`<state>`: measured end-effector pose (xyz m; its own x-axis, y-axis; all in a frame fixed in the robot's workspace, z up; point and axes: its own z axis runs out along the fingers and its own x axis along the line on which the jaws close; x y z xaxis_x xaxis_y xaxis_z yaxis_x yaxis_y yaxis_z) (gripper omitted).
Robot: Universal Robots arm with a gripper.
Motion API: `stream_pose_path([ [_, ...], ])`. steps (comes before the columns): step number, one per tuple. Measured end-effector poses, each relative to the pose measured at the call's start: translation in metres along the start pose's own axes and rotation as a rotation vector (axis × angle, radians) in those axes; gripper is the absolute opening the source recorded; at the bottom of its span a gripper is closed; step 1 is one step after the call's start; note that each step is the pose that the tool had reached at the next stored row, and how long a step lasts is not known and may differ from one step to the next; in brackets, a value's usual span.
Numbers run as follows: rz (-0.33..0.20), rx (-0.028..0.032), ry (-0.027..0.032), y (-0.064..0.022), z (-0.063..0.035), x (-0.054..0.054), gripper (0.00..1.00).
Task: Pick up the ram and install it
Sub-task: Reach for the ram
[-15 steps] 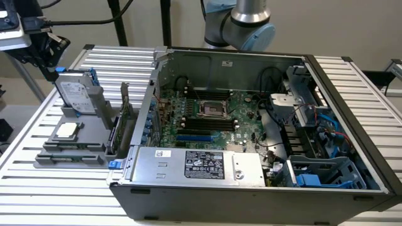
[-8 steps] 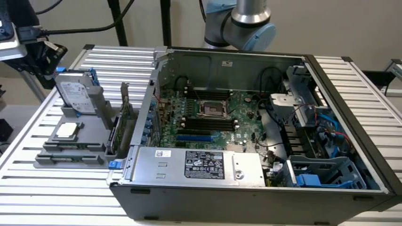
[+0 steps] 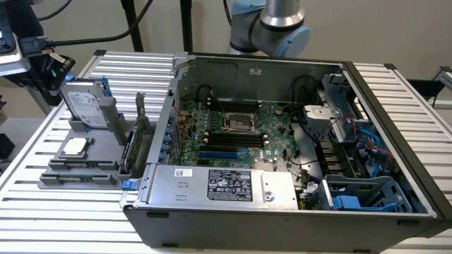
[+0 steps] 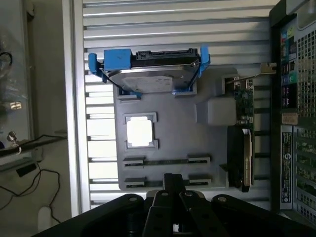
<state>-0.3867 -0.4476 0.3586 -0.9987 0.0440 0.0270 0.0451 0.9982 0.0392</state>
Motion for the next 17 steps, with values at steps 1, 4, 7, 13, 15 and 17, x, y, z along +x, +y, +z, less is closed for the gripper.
stream_pose_path([
  [1, -0.002, 0.0005, 0.0, -0.0014, 0.0007, 0.0, 0.11],
  [4, -0.006, 0.0019, 0.0001, -0.0058, 0.0025, 0.0, 0.11],
  [7, -0.011, 0.0033, 0.0, -0.0098, 0.0044, -0.001, 0.11],
  [13, -0.023, 0.007, -0.0012, -0.0165, 0.0089, -0.001, 0.11],
  [15, -0.027, 0.0093, -0.0016, -0.0178, 0.0102, -0.002, 0.11],
  [17, -0.032, 0.0123, -0.0027, -0.0184, 0.011, -0.002, 0.11],
])
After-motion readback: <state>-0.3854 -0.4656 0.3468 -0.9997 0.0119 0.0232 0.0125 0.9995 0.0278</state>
